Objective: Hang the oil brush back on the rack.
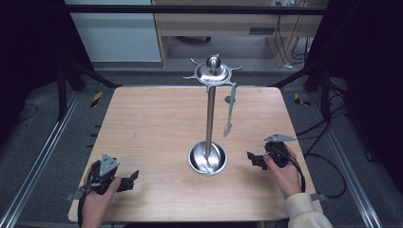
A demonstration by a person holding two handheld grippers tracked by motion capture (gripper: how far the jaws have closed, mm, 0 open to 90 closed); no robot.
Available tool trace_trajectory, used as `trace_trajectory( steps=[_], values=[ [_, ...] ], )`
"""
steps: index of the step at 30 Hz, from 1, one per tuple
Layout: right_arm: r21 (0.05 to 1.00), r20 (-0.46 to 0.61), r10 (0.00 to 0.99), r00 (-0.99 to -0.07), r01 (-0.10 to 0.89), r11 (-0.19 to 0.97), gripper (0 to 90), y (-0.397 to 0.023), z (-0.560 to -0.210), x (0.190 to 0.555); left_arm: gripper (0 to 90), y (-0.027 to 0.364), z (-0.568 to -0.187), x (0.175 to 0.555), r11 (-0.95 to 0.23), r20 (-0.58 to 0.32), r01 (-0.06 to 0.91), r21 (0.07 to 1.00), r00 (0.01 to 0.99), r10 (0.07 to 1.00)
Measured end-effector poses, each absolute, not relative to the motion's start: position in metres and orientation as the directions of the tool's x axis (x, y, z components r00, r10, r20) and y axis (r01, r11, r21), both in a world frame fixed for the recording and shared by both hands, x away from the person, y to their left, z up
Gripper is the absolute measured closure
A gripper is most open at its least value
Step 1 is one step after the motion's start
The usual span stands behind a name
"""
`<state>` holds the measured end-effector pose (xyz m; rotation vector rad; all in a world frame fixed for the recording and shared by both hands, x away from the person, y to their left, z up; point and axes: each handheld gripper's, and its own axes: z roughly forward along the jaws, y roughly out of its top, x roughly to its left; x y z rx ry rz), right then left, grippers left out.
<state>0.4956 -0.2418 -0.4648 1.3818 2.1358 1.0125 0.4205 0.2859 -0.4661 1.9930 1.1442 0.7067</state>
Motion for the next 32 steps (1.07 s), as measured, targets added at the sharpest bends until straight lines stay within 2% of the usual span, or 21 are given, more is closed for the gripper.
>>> trace_trajectory(
  steps=[22,26,32],
  values=[
    [0.753,0.103,0.913,-0.394,0.631,0.187,11.8,-0.232,-0.483,0.519,3.8,0.285,-0.466,0.422,-0.347,0.103,0.486,0.802,0.460,0.882],
    [0.728,0.069,0.917,-0.394,0.648,0.224,11.5,-0.231,-0.488,0.521,3.8,0.283,-0.466,0.423,-0.355,0.107,0.483,0.801,0.468,0.877],
    [0.732,0.071,0.918,-0.391,0.645,0.218,10.5,-0.230,-0.486,0.517,3.8,0.282,-0.466,0.424,-0.364,0.115,0.481,0.798,0.472,0.874]
  ],
)
